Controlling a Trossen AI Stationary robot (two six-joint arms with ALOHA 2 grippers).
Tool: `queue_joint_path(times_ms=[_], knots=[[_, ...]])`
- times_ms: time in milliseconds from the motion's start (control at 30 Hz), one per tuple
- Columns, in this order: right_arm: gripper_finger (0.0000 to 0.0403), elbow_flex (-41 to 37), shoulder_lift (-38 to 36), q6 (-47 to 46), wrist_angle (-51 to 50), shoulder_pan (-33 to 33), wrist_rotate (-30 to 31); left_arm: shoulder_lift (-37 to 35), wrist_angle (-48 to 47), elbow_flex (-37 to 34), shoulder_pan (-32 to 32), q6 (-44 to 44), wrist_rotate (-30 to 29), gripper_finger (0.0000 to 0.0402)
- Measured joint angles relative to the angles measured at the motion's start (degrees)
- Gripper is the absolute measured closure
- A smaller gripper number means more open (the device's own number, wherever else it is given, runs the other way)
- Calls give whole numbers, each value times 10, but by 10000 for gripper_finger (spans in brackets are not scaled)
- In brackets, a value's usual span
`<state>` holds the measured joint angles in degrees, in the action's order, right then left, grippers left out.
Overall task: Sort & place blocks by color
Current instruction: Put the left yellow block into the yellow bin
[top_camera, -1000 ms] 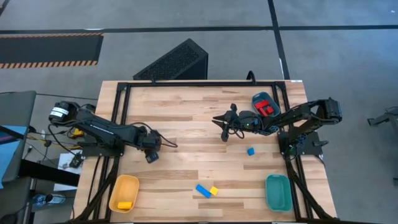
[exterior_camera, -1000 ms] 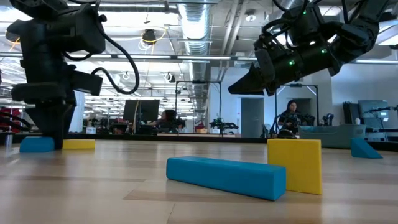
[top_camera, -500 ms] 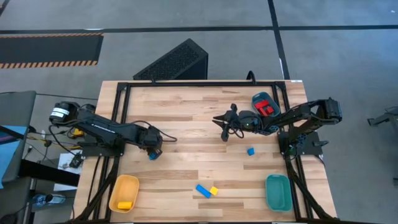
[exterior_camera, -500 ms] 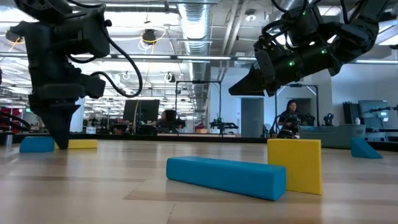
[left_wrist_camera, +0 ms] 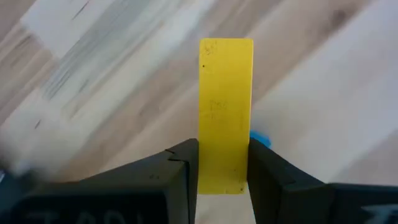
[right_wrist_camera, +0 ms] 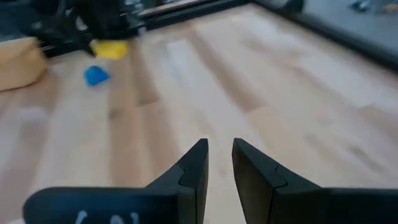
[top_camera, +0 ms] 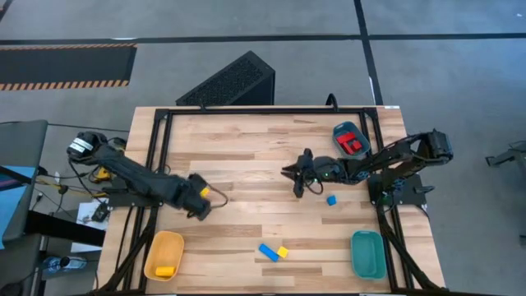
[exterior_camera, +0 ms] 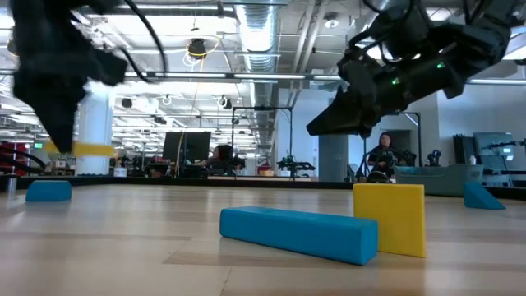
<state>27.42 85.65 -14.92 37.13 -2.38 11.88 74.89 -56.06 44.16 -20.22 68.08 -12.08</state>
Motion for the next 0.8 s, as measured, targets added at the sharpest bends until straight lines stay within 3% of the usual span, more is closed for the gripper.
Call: queue_joint_path(times_ms=[133, 267, 467, 633, 800], knots=[[305, 0, 0, -6, 30, 46, 7, 0, -62, 38, -97, 128, -18, 331], [305, 0, 0, 1, 50, 99, 63, 0, -89, 49, -194, 267, -10, 330], [305, 0, 0, 4, 50, 139, 111, 0, -82, 49, -311, 438, 74, 330], [305, 0, 0, 3, 50, 140, 112, 0, -56, 49, -369, 519, 95, 329], [305, 0, 0, -1, 47, 140, 113, 0, 26, 49, -404, 539, 99, 328]])
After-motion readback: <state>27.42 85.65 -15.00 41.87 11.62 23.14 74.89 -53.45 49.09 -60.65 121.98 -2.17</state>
